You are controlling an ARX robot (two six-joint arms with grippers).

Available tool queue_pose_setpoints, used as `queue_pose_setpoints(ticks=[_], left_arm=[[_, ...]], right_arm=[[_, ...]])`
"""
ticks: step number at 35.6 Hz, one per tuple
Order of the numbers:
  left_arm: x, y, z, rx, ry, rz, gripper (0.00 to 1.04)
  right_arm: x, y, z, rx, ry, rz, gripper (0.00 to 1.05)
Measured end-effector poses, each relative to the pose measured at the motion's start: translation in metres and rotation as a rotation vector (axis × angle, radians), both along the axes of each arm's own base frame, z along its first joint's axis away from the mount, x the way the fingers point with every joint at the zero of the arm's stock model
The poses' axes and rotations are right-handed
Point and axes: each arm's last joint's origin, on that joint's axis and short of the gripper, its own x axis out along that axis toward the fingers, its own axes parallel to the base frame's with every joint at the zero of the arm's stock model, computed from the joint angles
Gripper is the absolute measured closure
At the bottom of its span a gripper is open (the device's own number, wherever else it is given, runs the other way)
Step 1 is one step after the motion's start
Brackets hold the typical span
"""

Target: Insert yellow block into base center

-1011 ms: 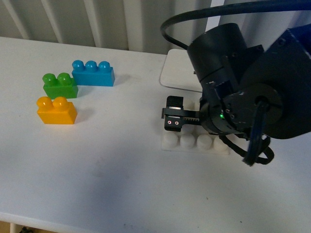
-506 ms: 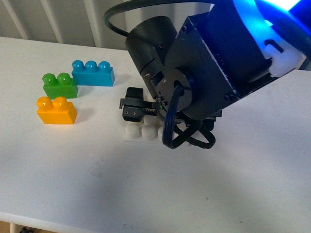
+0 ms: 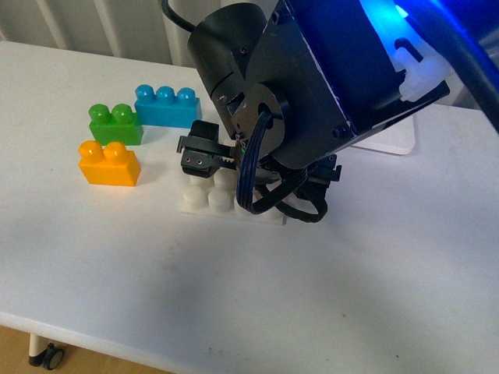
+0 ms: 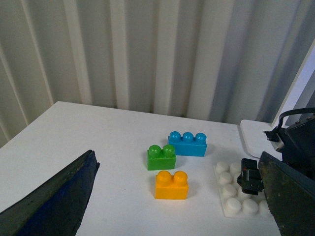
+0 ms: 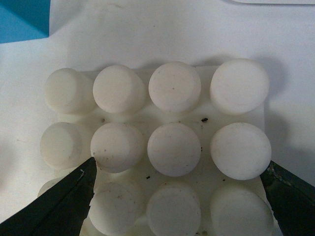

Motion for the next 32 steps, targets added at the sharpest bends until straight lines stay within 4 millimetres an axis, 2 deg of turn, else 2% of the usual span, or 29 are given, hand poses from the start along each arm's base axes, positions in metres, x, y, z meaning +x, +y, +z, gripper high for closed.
queue_pose_setpoints(ticks=[7, 12, 15, 19, 23, 26, 29, 32], left_arm=[[0.000, 0.000, 0.000, 0.000, 0.000, 0.000, 0.06], [0.000, 0.000, 0.000, 0.000, 0.000, 0.000, 0.06], [0.000, 0.000, 0.000, 0.000, 0.000, 0.000, 0.06], [0.000, 0.000, 0.000, 0.000, 0.000, 0.000, 0.06], [0.000, 0.000, 0.000, 0.000, 0.000, 0.000, 0.06], [0.000, 0.000, 0.000, 0.000, 0.000, 0.000, 0.06], [0.000, 0.000, 0.000, 0.000, 0.000, 0.000, 0.06], [0.000, 0.000, 0.000, 0.000, 0.000, 0.000, 0.06]], right_arm=[[-0.001, -0.002, 0.001, 0.017, -0.027, -0.014, 0.09], [-0.005, -0.012, 0.002, 0.040, -0.036, -0.028, 0.09], [-0.008, -0.027, 0.006, 0.063, -0.037, -0.054, 0.09], [-0.007, -0.056, 0.017, 0.103, -0.057, -0.119, 0.09], [0.002, -0.099, 0.051, 0.185, -0.133, -0.217, 0.09], [0.001, -0.125, 0.074, 0.227, -0.190, -0.260, 0.09], [-0.012, -0.161, 0.101, 0.249, -0.263, -0.285, 0.09], [-0.035, -0.195, 0.121, 0.228, -0.317, -0.273, 0.09]])
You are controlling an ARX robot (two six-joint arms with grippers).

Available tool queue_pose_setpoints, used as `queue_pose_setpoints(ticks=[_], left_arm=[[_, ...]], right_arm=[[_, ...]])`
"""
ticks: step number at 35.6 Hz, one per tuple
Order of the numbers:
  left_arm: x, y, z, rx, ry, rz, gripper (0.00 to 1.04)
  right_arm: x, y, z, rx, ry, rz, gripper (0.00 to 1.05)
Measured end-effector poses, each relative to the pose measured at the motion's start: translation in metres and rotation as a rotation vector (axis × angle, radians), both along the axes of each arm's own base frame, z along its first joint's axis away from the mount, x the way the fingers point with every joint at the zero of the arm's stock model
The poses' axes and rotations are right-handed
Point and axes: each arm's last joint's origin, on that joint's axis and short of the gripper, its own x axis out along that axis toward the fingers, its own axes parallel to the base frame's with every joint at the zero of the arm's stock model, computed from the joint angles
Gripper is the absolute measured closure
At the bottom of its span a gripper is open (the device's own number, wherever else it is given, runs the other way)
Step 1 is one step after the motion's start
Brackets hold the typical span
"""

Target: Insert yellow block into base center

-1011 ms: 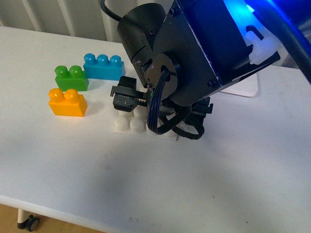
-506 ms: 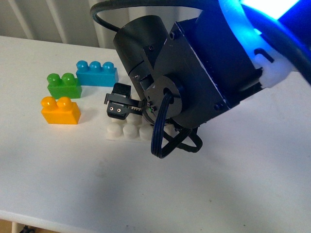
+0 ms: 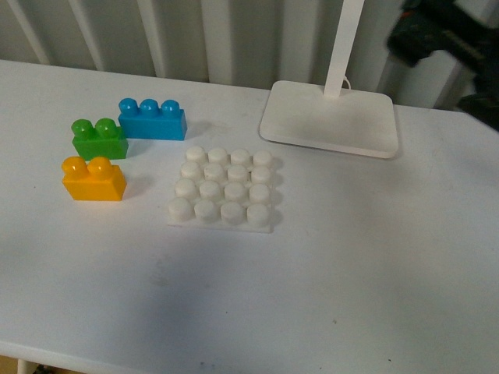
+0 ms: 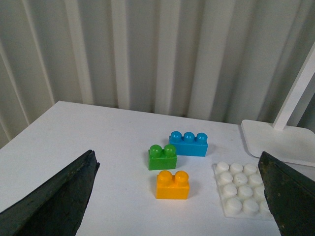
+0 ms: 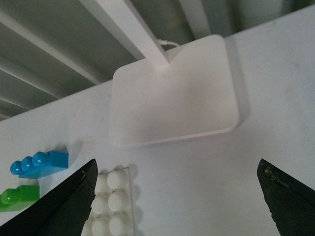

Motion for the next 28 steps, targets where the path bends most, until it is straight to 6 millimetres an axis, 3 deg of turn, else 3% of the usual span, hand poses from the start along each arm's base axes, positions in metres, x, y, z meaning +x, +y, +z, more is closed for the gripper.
queue_pose_setpoints(ticks=[5, 8, 12, 21, 28], left_arm=[[0.000, 0.000, 0.000, 0.000, 0.000, 0.000, 0.06], [0.000, 0.000, 0.000, 0.000, 0.000, 0.000, 0.06], [0.000, 0.000, 0.000, 0.000, 0.000, 0.000, 0.06], [0.000, 0.000, 0.000, 0.000, 0.000, 0.000, 0.06], [0.000, 0.000, 0.000, 0.000, 0.000, 0.000, 0.06]], right_arm=[[-0.044, -0.048, 0.032, -0.057, -0.116, -0.026, 0.10], [-0.078, -0.074, 0.045, -0.239, -0.449, -0.057, 0.27], [-0.126, -0.084, 0.044, -0.432, -0.576, -0.045, 0.52], [-0.155, -0.084, 0.025, -0.499, -0.581, -0.020, 1.04], [-0.168, -0.084, 0.017, -0.499, -0.580, -0.018, 1.04]])
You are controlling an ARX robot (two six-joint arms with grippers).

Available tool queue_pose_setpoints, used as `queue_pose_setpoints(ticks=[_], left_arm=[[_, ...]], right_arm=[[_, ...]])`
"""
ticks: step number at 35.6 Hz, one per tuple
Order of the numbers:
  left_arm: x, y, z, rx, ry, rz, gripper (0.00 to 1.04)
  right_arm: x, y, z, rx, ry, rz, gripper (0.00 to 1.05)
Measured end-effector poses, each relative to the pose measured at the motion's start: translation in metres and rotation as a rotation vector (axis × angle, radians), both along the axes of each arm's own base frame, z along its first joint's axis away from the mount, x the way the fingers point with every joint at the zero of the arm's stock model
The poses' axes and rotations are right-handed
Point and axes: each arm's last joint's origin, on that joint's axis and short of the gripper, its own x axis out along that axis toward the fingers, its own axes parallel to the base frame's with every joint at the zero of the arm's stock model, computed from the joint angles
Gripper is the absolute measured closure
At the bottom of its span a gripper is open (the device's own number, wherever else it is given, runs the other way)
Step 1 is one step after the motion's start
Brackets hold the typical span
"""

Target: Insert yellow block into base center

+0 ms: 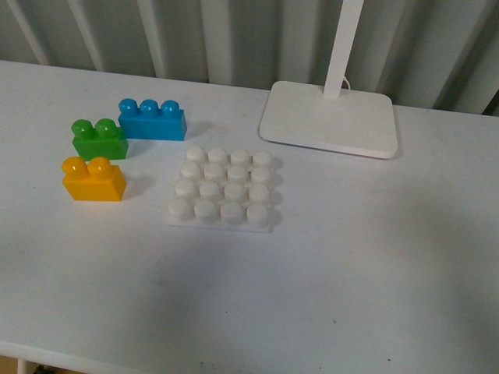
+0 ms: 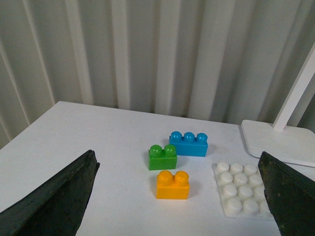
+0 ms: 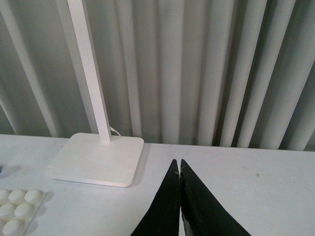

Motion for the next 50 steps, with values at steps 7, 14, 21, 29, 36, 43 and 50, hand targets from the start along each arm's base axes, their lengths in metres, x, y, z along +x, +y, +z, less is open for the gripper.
queue_pose_setpoints(ticks=[7, 14, 21, 29, 36, 43, 50], left_arm=[[0.000, 0.000, 0.000, 0.000, 0.000, 0.000, 0.06], [0.000, 0.000, 0.000, 0.000, 0.000, 0.000, 0.06], [0.000, 0.000, 0.000, 0.000, 0.000, 0.000, 0.06], [0.000, 0.000, 0.000, 0.000, 0.000, 0.000, 0.06], [0.000, 0.000, 0.000, 0.000, 0.000, 0.000, 0.06], [0.000, 0.000, 0.000, 0.000, 0.000, 0.000, 0.06], [0.000, 0.000, 0.000, 0.000, 0.000, 0.001, 0.06]], right_arm=[[-0.010, 0.000, -0.004, 0.000, -0.003, 0.001, 1.04], [-0.016, 0.000, -0.013, 0.000, -0.010, 0.001, 1.04], [-0.024, 0.000, -0.011, 0.000, -0.019, 0.002, 1.04], [-0.028, 0.000, -0.011, 0.000, -0.019, 0.002, 1.04], [-0.032, 0.000, -0.011, 0.000, -0.020, 0.002, 1.04], [-0.035, 0.000, -0.011, 0.000, -0.020, 0.002, 1.04], [-0.047, 0.000, -0.014, -0.001, -0.011, 0.002, 1.04]])
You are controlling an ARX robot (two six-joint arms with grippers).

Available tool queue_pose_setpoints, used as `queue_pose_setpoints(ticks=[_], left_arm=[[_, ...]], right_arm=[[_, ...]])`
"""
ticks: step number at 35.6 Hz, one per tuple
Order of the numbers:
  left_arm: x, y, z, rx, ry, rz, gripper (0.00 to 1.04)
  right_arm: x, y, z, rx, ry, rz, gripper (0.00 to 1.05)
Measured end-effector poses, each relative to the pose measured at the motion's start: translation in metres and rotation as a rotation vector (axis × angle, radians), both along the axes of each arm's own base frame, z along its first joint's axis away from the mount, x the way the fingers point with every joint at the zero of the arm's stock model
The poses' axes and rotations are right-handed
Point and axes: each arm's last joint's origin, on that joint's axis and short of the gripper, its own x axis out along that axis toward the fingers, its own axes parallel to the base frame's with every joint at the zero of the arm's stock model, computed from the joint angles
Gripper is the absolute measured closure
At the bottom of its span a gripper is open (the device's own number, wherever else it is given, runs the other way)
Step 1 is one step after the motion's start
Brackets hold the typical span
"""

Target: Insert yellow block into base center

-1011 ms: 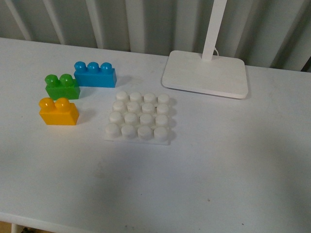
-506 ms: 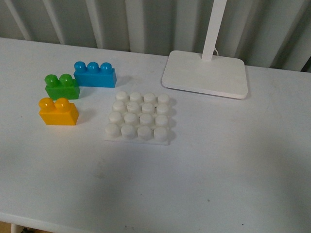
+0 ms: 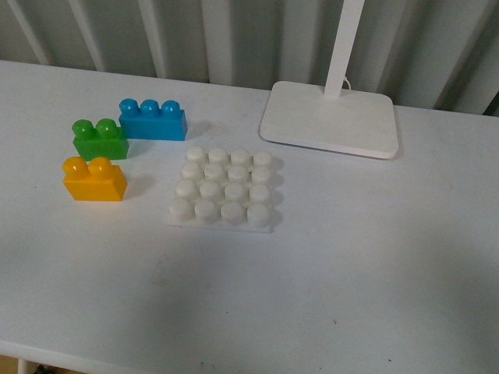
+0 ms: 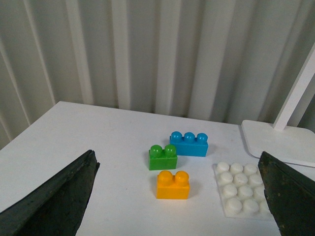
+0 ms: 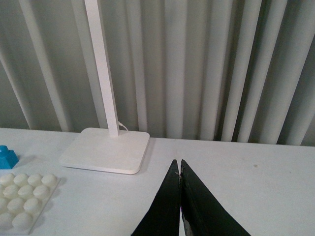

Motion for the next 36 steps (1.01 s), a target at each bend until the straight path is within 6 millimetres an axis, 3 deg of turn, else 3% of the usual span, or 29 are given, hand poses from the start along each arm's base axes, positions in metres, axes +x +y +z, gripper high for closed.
queue_pose_setpoints(ticks=[6, 9, 13, 16, 23, 29, 36], left_arm=[[0.000, 0.000, 0.000, 0.000, 0.000, -0.001, 0.06], [0.000, 0.000, 0.000, 0.000, 0.000, -0.001, 0.06], [0.008, -0.006, -0.003, -0.179, 0.220, -0.133, 0.06], [0.017, -0.012, -0.002, -0.231, 0.254, -0.168, 0.06], [0.067, -0.033, 0.008, -0.257, 0.231, -0.252, 0.06], [0.117, -0.044, -0.015, -0.207, 0.292, -0.286, 0.06], [0.150, -0.046, -0.053, -0.132, 0.401, -0.283, 0.06]], right_arm=[[0.000, 0.000, 0.000, -0.001, -0.003, 0.000, 1.01], [0.000, 0.000, 0.000, -0.002, -0.003, 0.000, 0.84], [-0.001, 0.000, 0.000, -0.002, -0.004, 0.001, 0.61], [-0.001, 0.000, 0.000, -0.002, -0.004, 0.002, 0.48], [-0.001, 0.000, 0.000, 0.000, -0.003, 0.002, 0.07], [-0.001, 0.000, 0.000, -0.001, -0.003, 0.002, 0.09], [-0.001, 0.000, 0.000, -0.001, -0.004, 0.002, 0.09]])
